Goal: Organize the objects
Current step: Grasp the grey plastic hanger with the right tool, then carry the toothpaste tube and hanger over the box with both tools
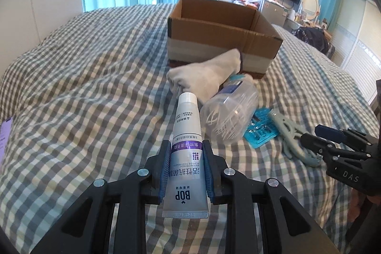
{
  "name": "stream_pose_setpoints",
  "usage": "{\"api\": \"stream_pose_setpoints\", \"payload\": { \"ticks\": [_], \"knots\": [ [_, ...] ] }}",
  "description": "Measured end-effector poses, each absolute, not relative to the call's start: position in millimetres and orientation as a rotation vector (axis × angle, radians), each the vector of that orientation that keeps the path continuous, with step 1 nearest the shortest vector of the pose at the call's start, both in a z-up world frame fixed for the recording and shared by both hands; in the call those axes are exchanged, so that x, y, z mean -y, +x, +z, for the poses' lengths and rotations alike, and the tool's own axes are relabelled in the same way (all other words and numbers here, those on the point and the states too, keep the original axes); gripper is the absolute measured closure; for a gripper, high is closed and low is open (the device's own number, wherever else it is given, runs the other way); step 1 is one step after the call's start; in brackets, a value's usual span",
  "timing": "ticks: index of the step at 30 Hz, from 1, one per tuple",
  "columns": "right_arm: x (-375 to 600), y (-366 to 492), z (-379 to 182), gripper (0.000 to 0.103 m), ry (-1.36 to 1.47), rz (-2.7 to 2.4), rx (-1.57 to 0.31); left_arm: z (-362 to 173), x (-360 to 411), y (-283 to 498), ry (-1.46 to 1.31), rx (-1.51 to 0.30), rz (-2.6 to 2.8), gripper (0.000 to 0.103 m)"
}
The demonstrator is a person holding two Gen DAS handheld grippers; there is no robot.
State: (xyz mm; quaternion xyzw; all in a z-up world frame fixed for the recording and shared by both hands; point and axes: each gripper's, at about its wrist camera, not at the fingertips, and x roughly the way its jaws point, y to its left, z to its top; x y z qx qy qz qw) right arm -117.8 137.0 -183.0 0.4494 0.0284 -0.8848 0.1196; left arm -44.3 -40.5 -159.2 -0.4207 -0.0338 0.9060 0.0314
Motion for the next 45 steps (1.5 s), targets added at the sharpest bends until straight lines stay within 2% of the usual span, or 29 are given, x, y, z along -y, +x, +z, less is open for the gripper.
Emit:
{"api": "stream_pose_setpoints", "payload": {
  "ticks": [2, 4, 10, 11, 12, 21, 22, 23, 34, 45],
  "knots": [
    [-140, -124, -192, 0.047, 1.335, -2.569, -0.061, -165, 41, -48, -1.312, 0.108, 2.783, 0.077],
    [-141, -130, -199, 0.038, 1.35, -2.567, -0.075, -172, 40, -53, -1.332, 0.11, 2.774, 0.077],
    [-140, -144, -219, 0.037, 1.424, -2.53, -0.111, -179, 36, -62, -1.358, 0.109, 2.756, 0.077],
    [-141, -143, -218, 0.045, 1.411, -2.533, -0.107, -179, 36, -62, -1.357, 0.108, 2.754, 0.077],
    [-141, -141, -216, 0.048, 1.4, -2.549, -0.124, -178, 35, -62, -1.354, 0.104, 2.754, 0.077],
    [-136, -117, -183, 0.059, 1.271, -2.631, -0.213, -159, 32, -53, -1.297, 0.106, 2.776, 0.077],
    [-136, -115, -177, 0.069, 1.253, -2.638, -0.211, -154, 32, -51, -1.281, 0.109, 2.782, 0.077],
    [-136, -113, -170, 0.093, 1.234, -2.64, -0.205, -150, 32, -50, -1.269, 0.109, 2.786, 0.077],
    [-114, -103, -122, 0.094, 1.099, -2.653, -0.228, -101, 32, -52, -1.115, 0.113, 2.841, 0.077],
    [-96, -148, -49, 0.094, 0.859, -2.702, -0.217, -47, 17, -112, -0.947, 0.096, 2.872, 0.077]
  ]
}}
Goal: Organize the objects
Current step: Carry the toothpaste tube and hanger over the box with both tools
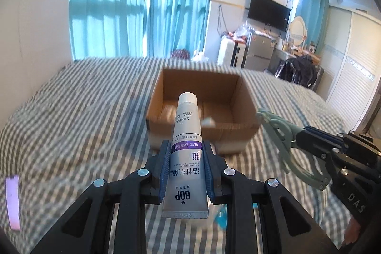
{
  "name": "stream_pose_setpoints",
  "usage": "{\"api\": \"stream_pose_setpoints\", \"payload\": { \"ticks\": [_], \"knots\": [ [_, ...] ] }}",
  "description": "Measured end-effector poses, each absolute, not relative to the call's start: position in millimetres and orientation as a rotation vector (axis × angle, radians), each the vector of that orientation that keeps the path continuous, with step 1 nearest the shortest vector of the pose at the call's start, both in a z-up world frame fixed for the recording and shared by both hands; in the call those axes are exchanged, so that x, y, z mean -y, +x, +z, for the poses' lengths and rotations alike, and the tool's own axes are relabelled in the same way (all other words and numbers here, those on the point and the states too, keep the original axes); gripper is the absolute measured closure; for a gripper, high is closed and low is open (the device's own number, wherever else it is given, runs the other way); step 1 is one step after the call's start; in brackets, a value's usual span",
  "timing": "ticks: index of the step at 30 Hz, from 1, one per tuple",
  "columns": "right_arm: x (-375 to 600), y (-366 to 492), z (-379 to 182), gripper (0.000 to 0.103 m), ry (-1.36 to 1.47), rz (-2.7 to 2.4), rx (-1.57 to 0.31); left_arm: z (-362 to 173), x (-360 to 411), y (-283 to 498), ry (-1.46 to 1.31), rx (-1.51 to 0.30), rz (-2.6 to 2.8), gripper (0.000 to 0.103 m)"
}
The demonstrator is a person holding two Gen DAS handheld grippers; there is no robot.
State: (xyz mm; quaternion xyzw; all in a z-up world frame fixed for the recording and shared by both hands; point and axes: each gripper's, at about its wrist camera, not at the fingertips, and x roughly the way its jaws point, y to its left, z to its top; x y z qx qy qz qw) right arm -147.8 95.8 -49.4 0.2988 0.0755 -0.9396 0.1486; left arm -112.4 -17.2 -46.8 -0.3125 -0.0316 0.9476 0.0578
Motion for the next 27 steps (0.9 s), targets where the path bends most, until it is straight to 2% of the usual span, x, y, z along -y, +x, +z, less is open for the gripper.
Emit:
{"api": "stream_pose_setpoints", "payload": {
  "ticks": [10, 21, 27],
  "knots": [
    [-86, -247, -27, 0.094, 0.764, -2.745, -0.209, -27, 8, -206, -0.849, 0.049, 2.877, 0.077],
    [-82, -357, -67, 0.094, 0.803, -2.754, -0.187, -77, -5, -288, -0.931, -0.041, 2.872, 0.077],
    [-98, -389, -93, 0.094, 0.879, -2.726, -0.069, -106, -19, -311, -0.997, -0.06, 2.841, 0.077]
  ]
}}
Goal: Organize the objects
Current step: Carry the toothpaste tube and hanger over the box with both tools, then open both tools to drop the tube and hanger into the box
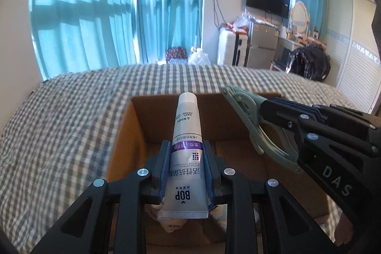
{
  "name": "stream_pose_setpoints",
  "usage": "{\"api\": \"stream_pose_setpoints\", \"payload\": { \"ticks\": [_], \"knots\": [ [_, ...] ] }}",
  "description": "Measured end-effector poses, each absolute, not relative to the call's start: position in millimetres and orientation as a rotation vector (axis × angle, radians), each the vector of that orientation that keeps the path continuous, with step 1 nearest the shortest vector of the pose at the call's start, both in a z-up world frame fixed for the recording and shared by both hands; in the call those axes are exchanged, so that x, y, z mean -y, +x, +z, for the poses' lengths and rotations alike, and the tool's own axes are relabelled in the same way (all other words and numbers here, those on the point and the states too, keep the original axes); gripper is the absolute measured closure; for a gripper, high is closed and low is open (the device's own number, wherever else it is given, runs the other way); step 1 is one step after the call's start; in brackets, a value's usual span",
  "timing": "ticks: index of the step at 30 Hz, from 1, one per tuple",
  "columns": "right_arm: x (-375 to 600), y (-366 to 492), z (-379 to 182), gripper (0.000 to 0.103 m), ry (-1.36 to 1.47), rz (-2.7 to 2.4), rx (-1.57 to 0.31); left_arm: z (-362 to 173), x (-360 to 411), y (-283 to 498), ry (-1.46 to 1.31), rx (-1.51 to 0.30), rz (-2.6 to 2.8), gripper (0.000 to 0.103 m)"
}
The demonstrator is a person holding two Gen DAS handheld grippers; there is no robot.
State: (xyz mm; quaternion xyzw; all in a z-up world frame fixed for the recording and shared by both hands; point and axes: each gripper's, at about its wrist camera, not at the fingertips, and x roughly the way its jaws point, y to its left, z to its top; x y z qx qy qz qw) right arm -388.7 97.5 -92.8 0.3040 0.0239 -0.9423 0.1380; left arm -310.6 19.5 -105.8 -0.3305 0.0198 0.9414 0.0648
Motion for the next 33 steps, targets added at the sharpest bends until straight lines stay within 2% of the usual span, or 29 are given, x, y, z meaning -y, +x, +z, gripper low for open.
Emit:
{"api": "stream_pose_setpoints", "payload": {
  "ticks": [7, 9, 10, 11, 12, 13, 14, 17, 20, 21, 23, 25, 33],
  "knots": [
    [-111, -386, -107, 0.094, 0.908, -2.697, 0.011, -124, -21, -311, -1.081, -0.049, 2.815, 0.074],
    [-115, -378, -101, 0.094, 0.892, -2.697, 0.02, -121, -24, -304, -1.087, -0.069, 2.819, 0.067],
    [-116, -374, -96, 0.093, 0.874, -2.706, 0.019, -117, -24, -302, -1.084, -0.073, 2.823, 0.052],
    [-117, -368, -88, 0.088, 0.857, -2.716, 0.016, -113, -24, -297, -1.072, -0.074, 2.835, 0.042],
    [-118, -363, -82, 0.083, 0.844, -2.723, 0.018, -107, -23, -291, -1.057, -0.075, 2.847, 0.04],
    [-119, -357, -74, 0.071, 0.826, -2.731, 0.025, -101, -22, -286, -1.046, -0.075, 2.855, 0.039],
    [-120, -349, -63, 0.064, 0.801, -2.738, 0.034, -93, -21, -281, -1.038, -0.072, 2.86, 0.038],
    [-123, -324, -35, 0.052, 0.755, -2.76, 0.009, -73, -16, -262, -1.018, -0.053, 2.881, 0.026],
    [-127, -293, -9, 0.038, 0.708, -2.79, -0.029, -50, -10, -240, -0.975, -0.017, 2.897, 0.023],
    [-130, -282, -1, 0.037, 0.696, -2.8, -0.037, -41, -8, -234, -0.96, -0.014, 2.905, 0.021],
    [-134, -263, 12, 0.031, 0.684, -2.808, -0.044, -24, -3, -215, -0.92, -0.023, 2.939, 0.009],
    [-138, -244, 23, 0.025, 0.673, -2.816, -0.043, -12, 0, -197, -0.874, -0.028, 2.981, 0.004],
    [-140, -179, 36, 0.018, 0.666, -2.808, -0.079, 13, 24, -139, -0.818, -0.008, 3.027, 0.0]
  ]
}}
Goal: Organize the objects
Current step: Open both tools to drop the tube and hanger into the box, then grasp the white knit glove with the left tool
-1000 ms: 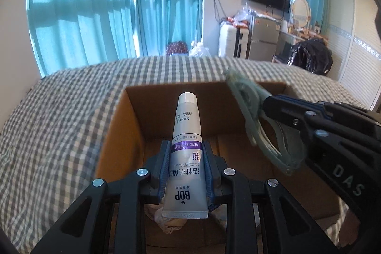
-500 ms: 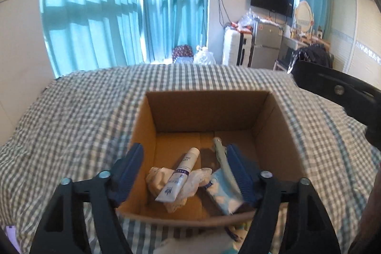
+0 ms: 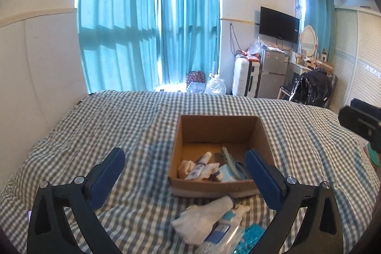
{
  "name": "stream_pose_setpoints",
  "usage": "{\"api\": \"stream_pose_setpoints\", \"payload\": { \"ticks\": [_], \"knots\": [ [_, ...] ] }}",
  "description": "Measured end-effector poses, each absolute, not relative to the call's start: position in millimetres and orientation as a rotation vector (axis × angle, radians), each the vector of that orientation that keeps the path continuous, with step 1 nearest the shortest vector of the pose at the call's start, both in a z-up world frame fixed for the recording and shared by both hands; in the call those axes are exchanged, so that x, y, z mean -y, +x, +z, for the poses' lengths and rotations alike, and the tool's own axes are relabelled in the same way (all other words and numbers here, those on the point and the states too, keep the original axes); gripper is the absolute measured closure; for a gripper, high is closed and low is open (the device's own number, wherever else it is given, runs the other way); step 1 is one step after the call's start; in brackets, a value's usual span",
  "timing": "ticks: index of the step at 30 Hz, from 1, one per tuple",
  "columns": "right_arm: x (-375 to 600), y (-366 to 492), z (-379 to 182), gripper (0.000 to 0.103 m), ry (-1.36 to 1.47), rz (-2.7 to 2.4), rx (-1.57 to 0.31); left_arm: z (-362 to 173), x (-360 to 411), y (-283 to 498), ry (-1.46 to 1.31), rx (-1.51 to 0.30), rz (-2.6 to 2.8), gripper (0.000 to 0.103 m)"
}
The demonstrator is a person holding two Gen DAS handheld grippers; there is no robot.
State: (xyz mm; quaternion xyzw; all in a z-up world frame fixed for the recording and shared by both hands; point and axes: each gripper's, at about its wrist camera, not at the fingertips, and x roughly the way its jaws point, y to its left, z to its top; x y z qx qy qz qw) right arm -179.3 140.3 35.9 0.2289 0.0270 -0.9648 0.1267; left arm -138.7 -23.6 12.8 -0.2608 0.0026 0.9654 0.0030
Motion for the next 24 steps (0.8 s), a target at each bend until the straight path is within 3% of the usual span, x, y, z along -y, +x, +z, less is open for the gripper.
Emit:
{"api": "stream_pose_setpoints", "payload": {
  "ticks": [6, 17, 24],
  "knots": [
    [-134, -158, 4, 0.016, 0.73, -2.777, -0.095, -15, 41, -119, -0.89, -0.029, 3.033, 0.0],
    [-121, -185, -128, 0.016, 1.039, -2.687, -0.137, -139, 47, -134, -1.223, -0.024, 2.943, 0.0],
    [-132, -199, -172, 0.016, 1.157, -2.664, -0.108, -175, 36, -161, -1.29, -0.017, 2.83, 0.0]
  ]
}}
